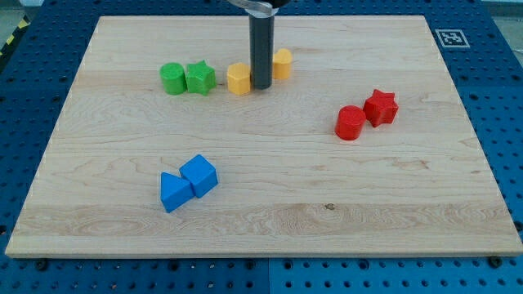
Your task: Point your arm closer to yellow heart
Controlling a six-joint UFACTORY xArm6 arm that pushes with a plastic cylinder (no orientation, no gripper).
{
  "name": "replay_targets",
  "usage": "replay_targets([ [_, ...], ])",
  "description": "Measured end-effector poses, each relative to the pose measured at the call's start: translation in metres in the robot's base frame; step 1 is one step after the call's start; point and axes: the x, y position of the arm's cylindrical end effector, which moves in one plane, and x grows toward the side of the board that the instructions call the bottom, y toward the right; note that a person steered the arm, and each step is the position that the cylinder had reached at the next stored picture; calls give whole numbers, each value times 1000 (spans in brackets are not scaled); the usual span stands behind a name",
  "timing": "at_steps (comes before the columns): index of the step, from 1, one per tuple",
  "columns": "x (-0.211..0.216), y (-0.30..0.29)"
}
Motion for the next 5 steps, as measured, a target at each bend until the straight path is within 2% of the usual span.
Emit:
replay_targets([
  [1,0,11],
  [3,-5,107],
  [5,-64,93],
])
